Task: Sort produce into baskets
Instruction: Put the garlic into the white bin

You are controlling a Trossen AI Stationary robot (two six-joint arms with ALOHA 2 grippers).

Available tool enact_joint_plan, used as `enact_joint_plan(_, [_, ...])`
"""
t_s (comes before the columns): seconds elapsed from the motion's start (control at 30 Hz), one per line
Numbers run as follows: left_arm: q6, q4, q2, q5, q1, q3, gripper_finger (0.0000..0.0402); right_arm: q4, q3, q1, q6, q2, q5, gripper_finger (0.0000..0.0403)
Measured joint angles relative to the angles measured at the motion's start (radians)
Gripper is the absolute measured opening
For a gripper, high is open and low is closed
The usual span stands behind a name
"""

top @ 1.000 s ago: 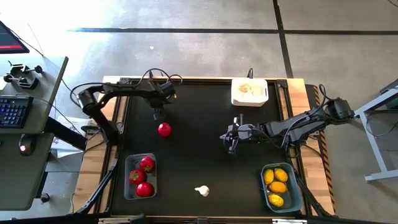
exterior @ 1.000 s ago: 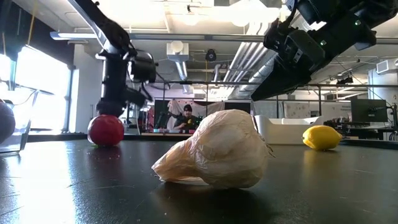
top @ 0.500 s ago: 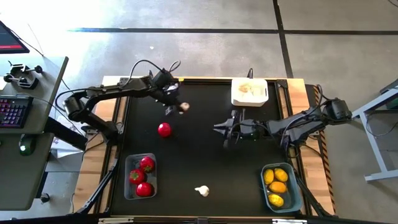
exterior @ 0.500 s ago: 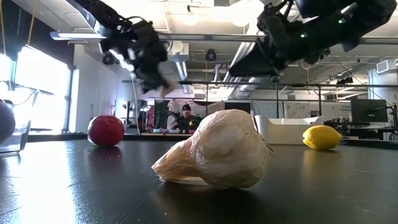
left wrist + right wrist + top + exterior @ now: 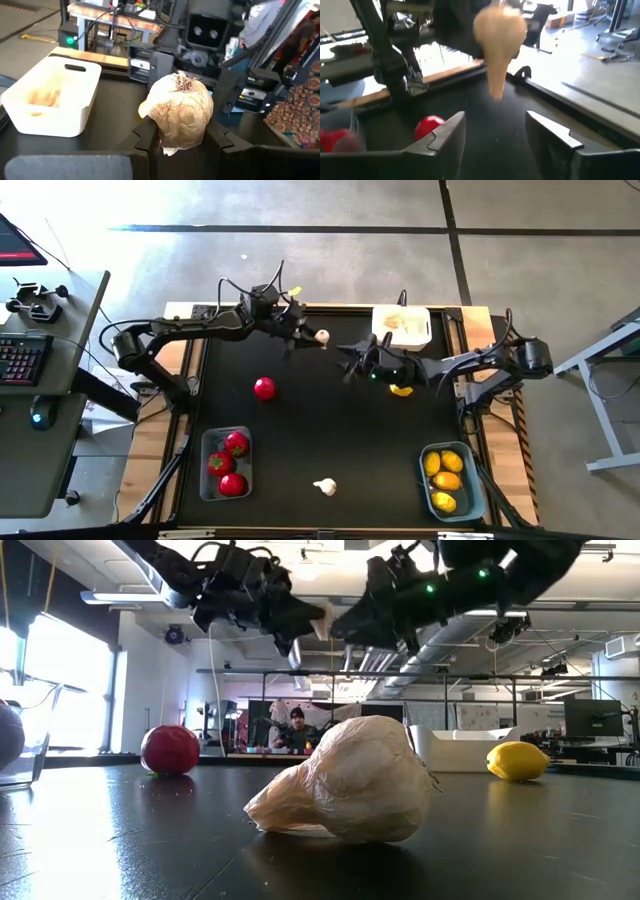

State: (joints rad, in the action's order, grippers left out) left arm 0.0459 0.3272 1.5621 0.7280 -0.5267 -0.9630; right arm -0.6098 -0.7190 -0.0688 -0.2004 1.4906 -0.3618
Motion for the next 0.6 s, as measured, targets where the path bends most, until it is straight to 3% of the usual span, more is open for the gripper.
enact_joint_plan(0.17, [-0.004, 0.016, -0.002, -0.001, 0.010, 0.000, 0.0073, 0.006, -0.046, -0.012, 0.052, 0.001, 0.016, 0.0186])
enact_joint_plan(0.3, [-0.013, 0.026, -0.002, -0.004, 0.016, 0.000, 0.0073, 0.019, -0.075, -0.015, 0.070, 0.001, 0.102, 0.0168])
enact_joint_plan(0.6, [-0.013, 0.096, -0.002, -0.013, 0.041, 0.001, 0.0074, 0.077, -0.106, -0.036, 0.062, -0.001, 0.112, 0.0132])
